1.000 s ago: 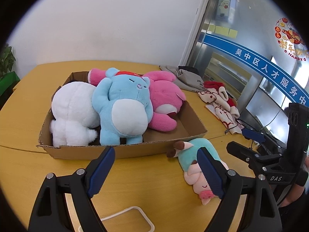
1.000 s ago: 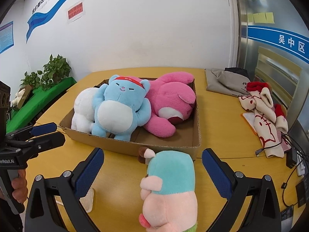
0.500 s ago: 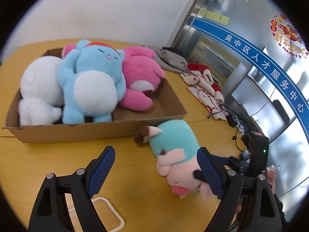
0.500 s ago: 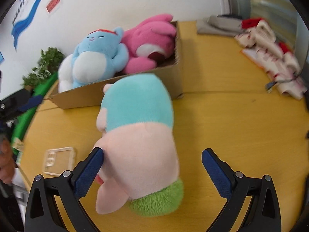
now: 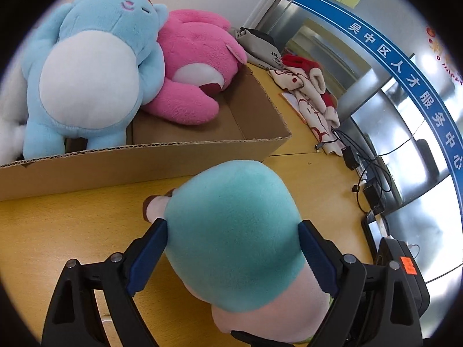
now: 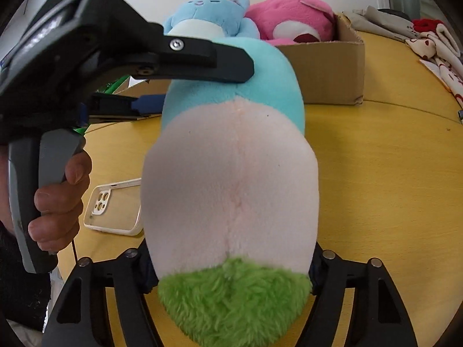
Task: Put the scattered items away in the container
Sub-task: 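Grasp the teal-and-pink plush with both grippers and lift it over the box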
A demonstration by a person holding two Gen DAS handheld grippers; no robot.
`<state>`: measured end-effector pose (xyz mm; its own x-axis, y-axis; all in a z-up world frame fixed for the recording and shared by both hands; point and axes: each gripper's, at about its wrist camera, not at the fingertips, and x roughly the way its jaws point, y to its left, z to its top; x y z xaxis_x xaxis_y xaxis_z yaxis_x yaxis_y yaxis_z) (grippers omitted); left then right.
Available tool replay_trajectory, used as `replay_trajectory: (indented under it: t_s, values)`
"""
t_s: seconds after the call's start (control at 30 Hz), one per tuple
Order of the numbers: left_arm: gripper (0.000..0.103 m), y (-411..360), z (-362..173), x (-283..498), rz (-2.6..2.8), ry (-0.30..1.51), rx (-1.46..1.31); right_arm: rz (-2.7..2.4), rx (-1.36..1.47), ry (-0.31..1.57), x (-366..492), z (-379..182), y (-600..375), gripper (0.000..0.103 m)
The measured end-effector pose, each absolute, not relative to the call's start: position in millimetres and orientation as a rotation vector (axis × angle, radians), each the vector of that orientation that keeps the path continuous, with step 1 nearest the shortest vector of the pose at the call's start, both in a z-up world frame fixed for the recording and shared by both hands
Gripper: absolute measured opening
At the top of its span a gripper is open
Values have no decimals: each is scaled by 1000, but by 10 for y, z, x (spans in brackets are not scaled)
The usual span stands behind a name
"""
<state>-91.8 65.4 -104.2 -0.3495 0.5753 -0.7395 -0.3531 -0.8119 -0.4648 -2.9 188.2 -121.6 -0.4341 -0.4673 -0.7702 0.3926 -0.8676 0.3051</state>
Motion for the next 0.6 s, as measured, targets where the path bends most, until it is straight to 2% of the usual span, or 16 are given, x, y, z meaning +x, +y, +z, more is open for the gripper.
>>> replay_trajectory:
  t_s: [0.13, 0.27, 0.6]
  values:
    - [80, 642, -945, -895, 2159, -291, -1288, -2342, 1240, -25, 44, -1118, 1807, 73]
    - [77, 600, -662, -831, 2183, -291, -1207, -2388, 1147, 19, 117, -902, 1765, 72]
    - [77, 740, 848, -1305, 2351, -102, -814, -2540, 753, 105, -500, 351, 1791, 72]
